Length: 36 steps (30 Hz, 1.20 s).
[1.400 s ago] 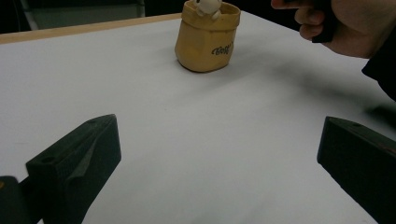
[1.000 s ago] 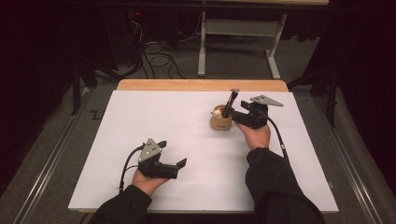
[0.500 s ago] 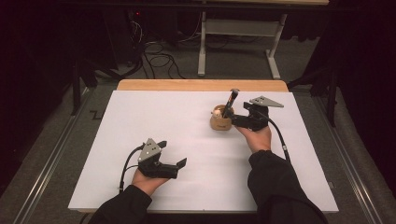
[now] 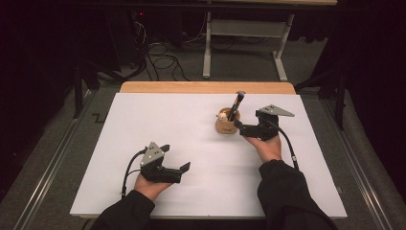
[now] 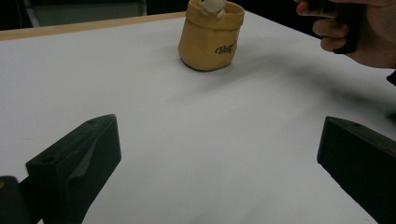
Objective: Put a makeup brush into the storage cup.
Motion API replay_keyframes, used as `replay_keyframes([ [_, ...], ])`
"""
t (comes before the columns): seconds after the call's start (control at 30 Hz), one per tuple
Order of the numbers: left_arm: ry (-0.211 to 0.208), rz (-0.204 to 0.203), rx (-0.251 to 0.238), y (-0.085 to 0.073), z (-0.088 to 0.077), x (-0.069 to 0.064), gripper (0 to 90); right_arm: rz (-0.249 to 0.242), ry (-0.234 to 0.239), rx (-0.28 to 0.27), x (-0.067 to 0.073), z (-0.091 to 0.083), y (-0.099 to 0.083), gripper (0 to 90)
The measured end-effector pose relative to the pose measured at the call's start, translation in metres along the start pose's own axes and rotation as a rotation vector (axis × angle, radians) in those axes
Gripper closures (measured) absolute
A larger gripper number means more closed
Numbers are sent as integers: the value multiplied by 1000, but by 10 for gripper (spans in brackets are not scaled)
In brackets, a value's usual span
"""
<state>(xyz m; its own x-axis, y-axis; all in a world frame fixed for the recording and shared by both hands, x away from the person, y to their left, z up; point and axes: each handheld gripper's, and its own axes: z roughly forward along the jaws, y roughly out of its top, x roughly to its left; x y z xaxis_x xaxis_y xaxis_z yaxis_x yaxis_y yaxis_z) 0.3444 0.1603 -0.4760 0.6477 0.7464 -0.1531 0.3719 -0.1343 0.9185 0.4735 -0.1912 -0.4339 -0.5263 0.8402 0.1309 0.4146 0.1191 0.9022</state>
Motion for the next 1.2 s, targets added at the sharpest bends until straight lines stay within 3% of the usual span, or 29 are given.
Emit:
replay_keyframes([
  [0.67,6,-8,7,0,0,2,4,-90,24,-11,11,-54,-11,4],
  [1.2,-2,-11,15,0,0,-1,4,-112,23,-43,4,-110,-44,4],
])
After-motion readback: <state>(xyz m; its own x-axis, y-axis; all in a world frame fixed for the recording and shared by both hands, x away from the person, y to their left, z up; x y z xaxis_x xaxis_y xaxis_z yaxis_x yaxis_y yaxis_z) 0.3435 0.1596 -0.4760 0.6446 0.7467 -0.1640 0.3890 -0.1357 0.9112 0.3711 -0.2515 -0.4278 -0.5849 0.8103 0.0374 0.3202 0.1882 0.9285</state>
